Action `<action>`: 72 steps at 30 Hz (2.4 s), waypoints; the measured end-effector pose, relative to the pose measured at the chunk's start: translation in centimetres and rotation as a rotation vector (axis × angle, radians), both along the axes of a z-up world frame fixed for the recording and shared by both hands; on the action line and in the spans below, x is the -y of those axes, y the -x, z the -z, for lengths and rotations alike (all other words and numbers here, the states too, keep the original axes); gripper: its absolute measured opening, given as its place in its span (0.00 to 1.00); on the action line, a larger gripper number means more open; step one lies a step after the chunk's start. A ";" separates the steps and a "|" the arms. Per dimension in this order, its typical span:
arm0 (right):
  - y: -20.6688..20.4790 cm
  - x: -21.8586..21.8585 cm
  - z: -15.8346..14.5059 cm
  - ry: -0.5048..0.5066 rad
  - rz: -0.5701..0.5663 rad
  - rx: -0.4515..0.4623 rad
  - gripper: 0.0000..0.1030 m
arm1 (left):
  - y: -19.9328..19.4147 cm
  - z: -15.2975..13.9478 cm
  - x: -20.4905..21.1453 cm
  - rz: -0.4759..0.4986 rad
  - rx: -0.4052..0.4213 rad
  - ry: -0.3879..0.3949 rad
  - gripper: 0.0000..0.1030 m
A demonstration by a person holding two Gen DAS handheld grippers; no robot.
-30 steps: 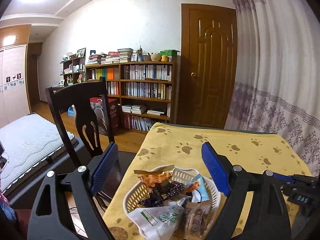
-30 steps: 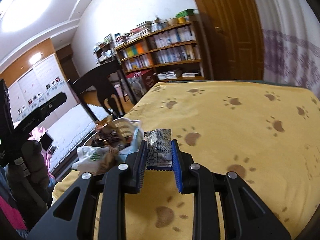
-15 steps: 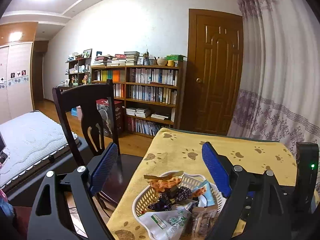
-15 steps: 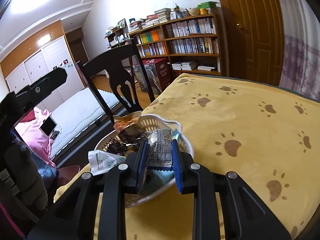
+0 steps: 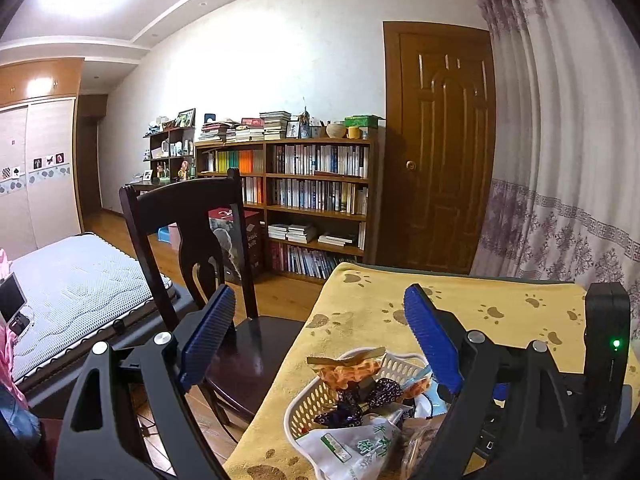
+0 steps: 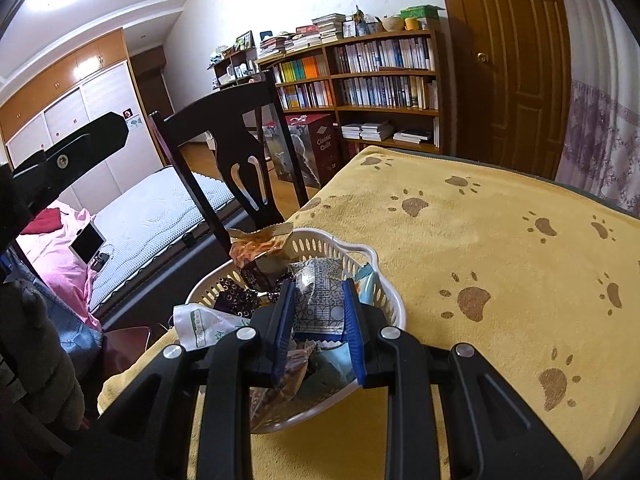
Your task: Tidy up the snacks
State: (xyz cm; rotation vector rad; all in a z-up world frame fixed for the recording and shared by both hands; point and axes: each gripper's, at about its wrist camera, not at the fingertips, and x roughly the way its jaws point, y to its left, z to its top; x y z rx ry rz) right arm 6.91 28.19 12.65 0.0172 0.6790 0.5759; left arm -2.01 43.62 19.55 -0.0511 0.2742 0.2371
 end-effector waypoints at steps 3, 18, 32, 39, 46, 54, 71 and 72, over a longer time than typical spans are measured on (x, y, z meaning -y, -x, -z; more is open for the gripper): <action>0.0 -0.2 0.0 -0.001 0.001 0.000 0.24 | 0.0 0.0 0.1 -0.002 -0.001 -0.012 0.85; 0.4 0.1 0.2 -0.001 0.009 0.003 0.26 | -0.1 0.2 0.4 -0.010 -0.001 -0.025 0.95; 2.5 3.3 0.2 -0.074 0.058 0.031 0.89 | 0.1 0.6 0.0 -0.042 -0.002 -0.054 0.97; 5.1 3.8 -0.4 -0.025 0.060 0.097 0.94 | 0.7 0.3 0.7 -0.041 0.005 -0.077 0.97; 8.2 3.6 -1.8 0.039 0.047 0.205 0.95 | 1.7 -0.1 1.3 -0.048 0.013 -0.112 0.97; 10.4 2.7 -2.5 0.061 0.017 0.245 0.95 | 3.8 0.6 1.6 -0.046 -0.015 -0.218 0.97; 11.6 1.0 -2.1 0.124 0.006 0.259 0.95 | 5.2 4.4 0.2 -0.049 -0.117 -0.221 0.97; 11.6 0.9 -2.0 0.127 0.007 0.258 0.95 | 5.0 4.4 0.2 -0.050 -0.120 -0.219 0.97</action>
